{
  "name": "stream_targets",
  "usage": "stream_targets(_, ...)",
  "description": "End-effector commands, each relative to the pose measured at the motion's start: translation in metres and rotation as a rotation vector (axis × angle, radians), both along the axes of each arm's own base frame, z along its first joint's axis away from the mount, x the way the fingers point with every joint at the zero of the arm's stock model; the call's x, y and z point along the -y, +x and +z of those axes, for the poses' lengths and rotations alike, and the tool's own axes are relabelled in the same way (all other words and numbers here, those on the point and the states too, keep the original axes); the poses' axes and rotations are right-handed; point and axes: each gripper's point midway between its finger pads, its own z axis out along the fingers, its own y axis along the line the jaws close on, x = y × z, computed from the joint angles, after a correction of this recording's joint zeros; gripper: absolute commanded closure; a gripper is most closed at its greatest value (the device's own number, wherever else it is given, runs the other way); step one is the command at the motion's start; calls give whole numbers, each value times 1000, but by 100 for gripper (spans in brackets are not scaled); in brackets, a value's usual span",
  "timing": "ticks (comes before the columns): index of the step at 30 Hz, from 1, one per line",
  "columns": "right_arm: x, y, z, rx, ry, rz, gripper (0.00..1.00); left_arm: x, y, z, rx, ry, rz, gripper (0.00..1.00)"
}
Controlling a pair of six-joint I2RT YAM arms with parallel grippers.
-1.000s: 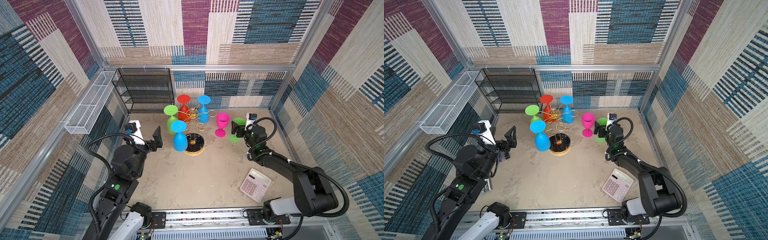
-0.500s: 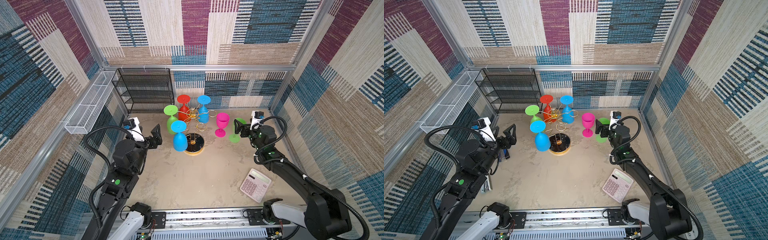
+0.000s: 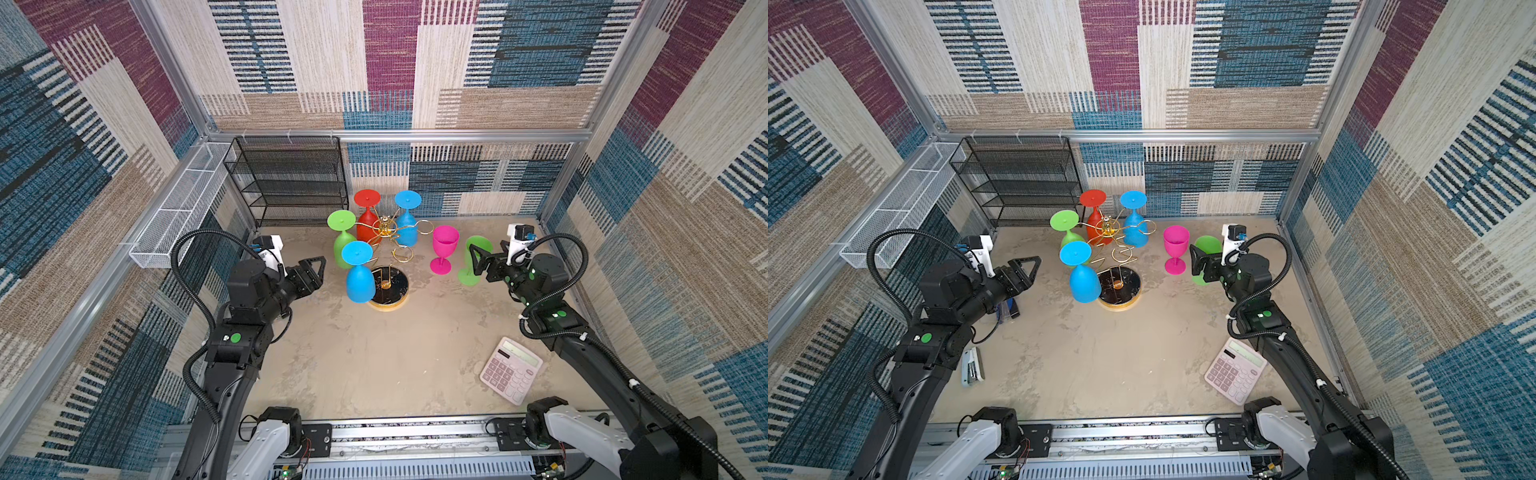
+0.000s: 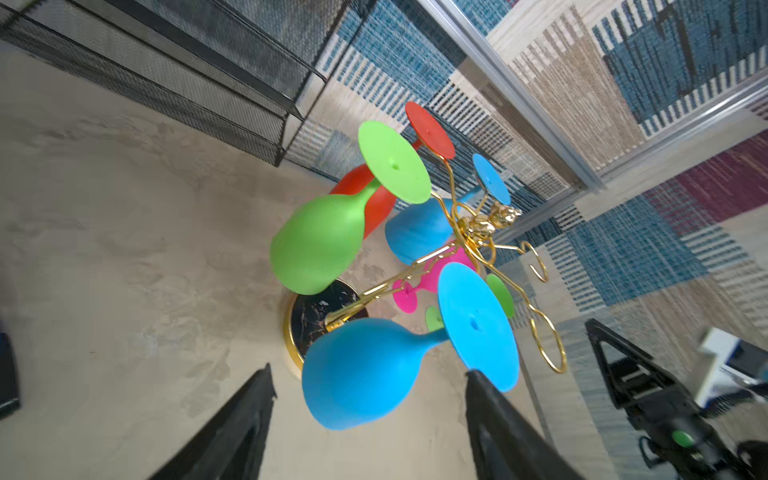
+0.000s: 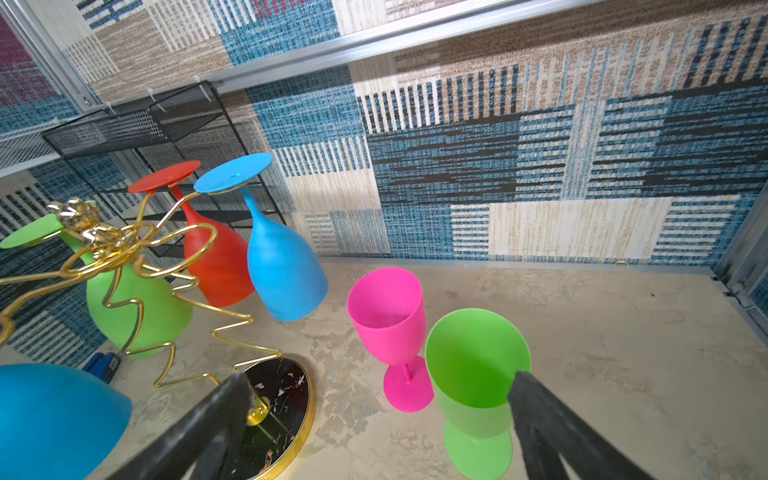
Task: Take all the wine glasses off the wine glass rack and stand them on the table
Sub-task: 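Open the right gripper and lift it while left reaches toward the rack, then move the left gripper to the foot of the blue glass on the rack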
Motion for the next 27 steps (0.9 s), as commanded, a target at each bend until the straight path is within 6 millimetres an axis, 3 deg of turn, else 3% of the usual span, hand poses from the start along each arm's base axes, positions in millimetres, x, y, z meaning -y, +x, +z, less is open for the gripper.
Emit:
stream_targets(1,-8,-7,1,-20,20,50,1,25,-9,-3,-69,-98,-148,26)
stream_targets(6,-9,-11,6,-17,24,67,1,47,1,-1,-90,-197,-284,28)
stream_targets(15,-11,-18,14,-3,45,82,1,53,14,12,-76,-222,-330,28)
stream_targets(27,-14,-20,20,6,63,101,1,64,26,9,-111,-265,-404,44)
